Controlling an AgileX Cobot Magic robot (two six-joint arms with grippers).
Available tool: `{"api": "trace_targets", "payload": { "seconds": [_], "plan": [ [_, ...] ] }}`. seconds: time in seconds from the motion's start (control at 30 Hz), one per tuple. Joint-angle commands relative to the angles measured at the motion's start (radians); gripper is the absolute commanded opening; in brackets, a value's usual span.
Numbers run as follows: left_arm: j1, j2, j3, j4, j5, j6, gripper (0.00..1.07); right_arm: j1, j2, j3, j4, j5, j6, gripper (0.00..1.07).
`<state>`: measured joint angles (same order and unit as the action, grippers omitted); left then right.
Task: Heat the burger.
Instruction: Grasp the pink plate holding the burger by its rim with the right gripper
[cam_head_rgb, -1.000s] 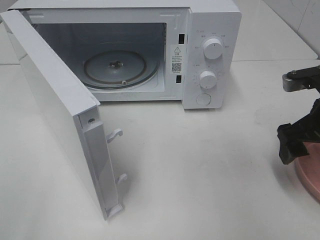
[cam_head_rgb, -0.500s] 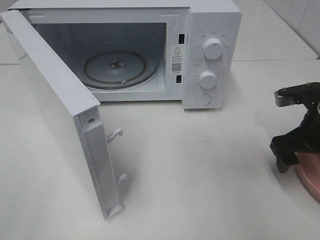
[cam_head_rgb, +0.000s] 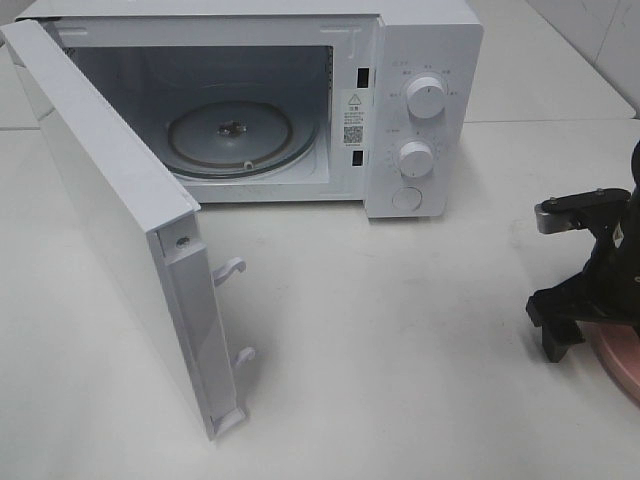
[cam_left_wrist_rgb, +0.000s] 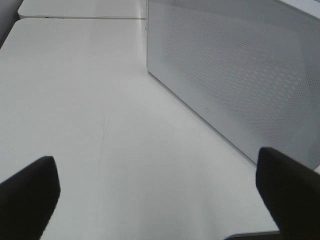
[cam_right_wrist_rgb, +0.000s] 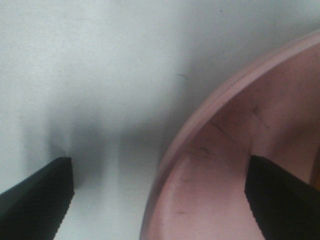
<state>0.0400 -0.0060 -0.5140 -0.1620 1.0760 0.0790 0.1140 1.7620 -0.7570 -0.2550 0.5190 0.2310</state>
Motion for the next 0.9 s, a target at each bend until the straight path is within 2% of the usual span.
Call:
{"api": "trace_targets", "payload": {
  "seconds": [0.03, 0.27, 0.33, 0.37, 0.4, 0.43, 0.47, 0.5, 0.53, 0.57, 0.6, 0.63, 0.67, 0.7, 0.73, 0.77, 0.8, 0.9],
  "plan": [
    [0.002, -0.023, 0.001, -0.006, -0.009, -0.006, 1.00, -0.005, 0.022, 0.002, -0.005, 0.000, 0.005, 0.88],
    [0.002, -0.023, 0.001, -0.006, -0.009, -0.006, 1.00, -0.005, 0.032, 0.002, -0.005, 0.005, 0.005, 0.80],
    [0.002, -0.023, 0.001, -0.006, -0.009, -0.006, 1.00, -0.005, 0.032, 0.002, -0.005, 0.010, 0.005, 0.71],
    [0.002, -0.023, 0.001, -0.006, -0.009, -0.006, 1.00, -0.005, 0.032, 0.002, -0.005, 0.010, 0.005, 0.71],
    [0.002, -0.023, 0.001, -0.006, -0.009, -0.006, 1.00, -0.005, 0.032, 0.002, -0.005, 0.011, 0.006, 0.65],
    [0.002, -0.023, 0.001, -0.006, -0.009, -0.006, 1.00, -0.005, 0.032, 0.002, -0.005, 0.011, 0.006, 0.65],
    [0.002, -0.023, 0.001, -0.006, -0.009, -0.006, 1.00, -0.005, 0.032, 0.002, -0.005, 0.012, 0.017, 0.57],
    [0.002, -0.023, 0.001, -0.006, -0.009, -0.006, 1.00, -0.005, 0.032, 0.002, -0.005, 0.012, 0.017, 0.57],
    [0.002, -0.023, 0.001, -0.006, -0.009, -0.006, 1.00, -0.005, 0.032, 0.002, -0.006, 0.016, 0.029, 0.47],
    [0.002, -0.023, 0.001, -0.006, -0.009, -0.006, 1.00, -0.005, 0.032, 0.002, -0.008, 0.017, 0.031, 0.42],
    [0.002, -0.023, 0.001, -0.006, -0.009, -0.006, 1.00, -0.005, 0.032, 0.002, -0.008, 0.017, 0.031, 0.42],
    [0.002, -0.023, 0.001, -0.006, -0.009, -0.006, 1.00, -0.005, 0.032, 0.002, -0.013, 0.019, 0.031, 0.31],
    [0.002, -0.023, 0.001, -0.006, -0.009, -0.006, 1.00, -0.005, 0.032, 0.002, -0.013, 0.021, 0.031, 0.25],
    [0.002, -0.023, 0.001, -0.006, -0.009, -0.006, 1.00, -0.005, 0.032, 0.002, -0.013, 0.021, 0.031, 0.25],
    [0.002, -0.023, 0.001, -0.006, -0.009, -0.006, 1.00, -0.005, 0.032, 0.002, -0.013, 0.022, 0.032, 0.14],
    [0.002, -0.023, 0.001, -0.006, -0.009, -0.006, 1.00, -0.005, 0.032, 0.002, -0.013, 0.022, 0.032, 0.14],
    [0.002, -0.023, 0.001, -0.006, -0.009, -0.006, 1.00, -0.005, 0.032, 0.002, -0.013, 0.025, 0.035, 0.03],
    [0.002, -0.023, 0.001, -0.006, -0.009, -0.006, 1.00, -0.005, 0.032, 0.002, -0.013, 0.031, 0.039, 0.00]
  ]
}}
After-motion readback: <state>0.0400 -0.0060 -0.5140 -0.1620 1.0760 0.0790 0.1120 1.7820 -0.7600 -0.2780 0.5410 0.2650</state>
